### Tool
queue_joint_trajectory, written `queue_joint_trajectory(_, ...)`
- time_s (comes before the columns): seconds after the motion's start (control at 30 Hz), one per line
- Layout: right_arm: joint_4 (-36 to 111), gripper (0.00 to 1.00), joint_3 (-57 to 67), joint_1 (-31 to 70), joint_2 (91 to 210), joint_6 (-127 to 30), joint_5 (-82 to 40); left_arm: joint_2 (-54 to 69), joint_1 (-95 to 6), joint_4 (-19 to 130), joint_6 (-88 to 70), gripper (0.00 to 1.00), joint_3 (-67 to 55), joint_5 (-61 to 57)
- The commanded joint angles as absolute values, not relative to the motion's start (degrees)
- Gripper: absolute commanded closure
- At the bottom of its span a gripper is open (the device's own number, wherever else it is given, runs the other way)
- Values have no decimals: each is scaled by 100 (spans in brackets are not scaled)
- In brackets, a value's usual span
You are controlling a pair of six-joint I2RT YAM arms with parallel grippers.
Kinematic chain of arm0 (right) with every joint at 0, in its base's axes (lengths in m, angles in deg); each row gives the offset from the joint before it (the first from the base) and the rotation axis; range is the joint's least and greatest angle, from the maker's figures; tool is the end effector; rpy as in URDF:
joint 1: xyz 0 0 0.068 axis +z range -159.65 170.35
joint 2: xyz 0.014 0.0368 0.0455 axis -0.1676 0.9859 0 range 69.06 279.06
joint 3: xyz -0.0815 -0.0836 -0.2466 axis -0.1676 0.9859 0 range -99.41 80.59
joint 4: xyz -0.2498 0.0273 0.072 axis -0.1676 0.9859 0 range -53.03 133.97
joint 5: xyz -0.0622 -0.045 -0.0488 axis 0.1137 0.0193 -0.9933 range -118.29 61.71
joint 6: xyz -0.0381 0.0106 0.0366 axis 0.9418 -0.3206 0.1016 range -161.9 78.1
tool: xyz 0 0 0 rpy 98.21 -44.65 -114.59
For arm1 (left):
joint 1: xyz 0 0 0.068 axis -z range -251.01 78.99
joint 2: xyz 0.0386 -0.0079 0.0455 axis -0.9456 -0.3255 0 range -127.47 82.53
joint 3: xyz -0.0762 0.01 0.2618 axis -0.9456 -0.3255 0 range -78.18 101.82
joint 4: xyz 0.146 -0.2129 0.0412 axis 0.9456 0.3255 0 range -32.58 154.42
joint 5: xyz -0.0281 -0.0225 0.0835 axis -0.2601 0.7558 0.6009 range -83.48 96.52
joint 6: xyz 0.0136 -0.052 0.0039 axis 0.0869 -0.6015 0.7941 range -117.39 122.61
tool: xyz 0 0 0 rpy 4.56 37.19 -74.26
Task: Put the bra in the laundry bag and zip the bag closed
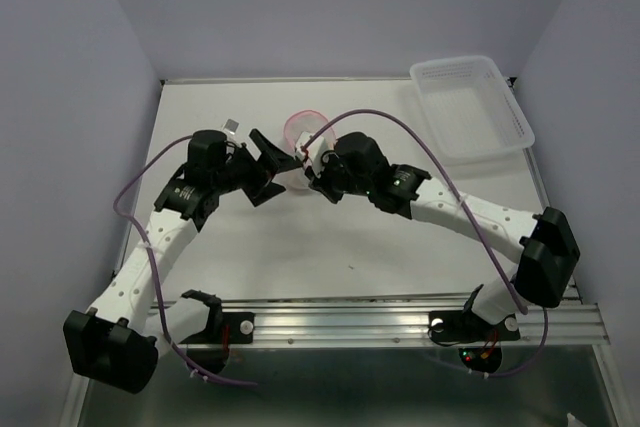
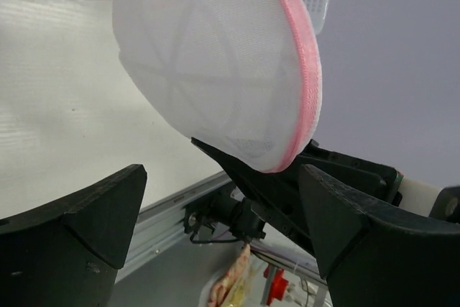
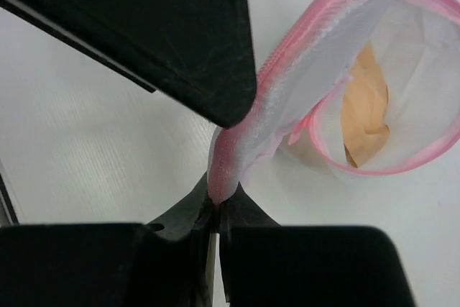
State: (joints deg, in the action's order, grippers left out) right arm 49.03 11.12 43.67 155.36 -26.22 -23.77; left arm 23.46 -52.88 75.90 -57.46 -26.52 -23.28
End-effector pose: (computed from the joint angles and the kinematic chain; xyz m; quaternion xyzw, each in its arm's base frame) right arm 0.2072 0.2829 0.3106 -0.5039 0.6978 0.1960 0.4699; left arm 0.2125 -0.0882 0.3221 -0.1657 0.8137 -0.4926 0.2605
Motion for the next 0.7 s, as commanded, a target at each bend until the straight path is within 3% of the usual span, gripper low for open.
queue_joint_trajectory(0.0, 5042, 99, 335, 4054, 15843, -3056, -2040, 2400, -5465, 7551, -5188, 1, -2141, -1881)
queue_joint_trajectory(0.23, 5410, 96, -139, 3615, 16247, -2811, -415, 2575, -6000, 8088, -4627, 1, -2201, -1220)
queue_joint_trajectory(0.47, 6096, 94, -1185, 3509, 16994, -2687, -157, 2725, -6686, 8281, -4274, 1, -2570, -1176)
queue_joint_trajectory(0.67, 6519, 94, -1679, 3456, 17084, -3627, 571, 2751, -6986, 8203, -3905, 1, -2843, -1211)
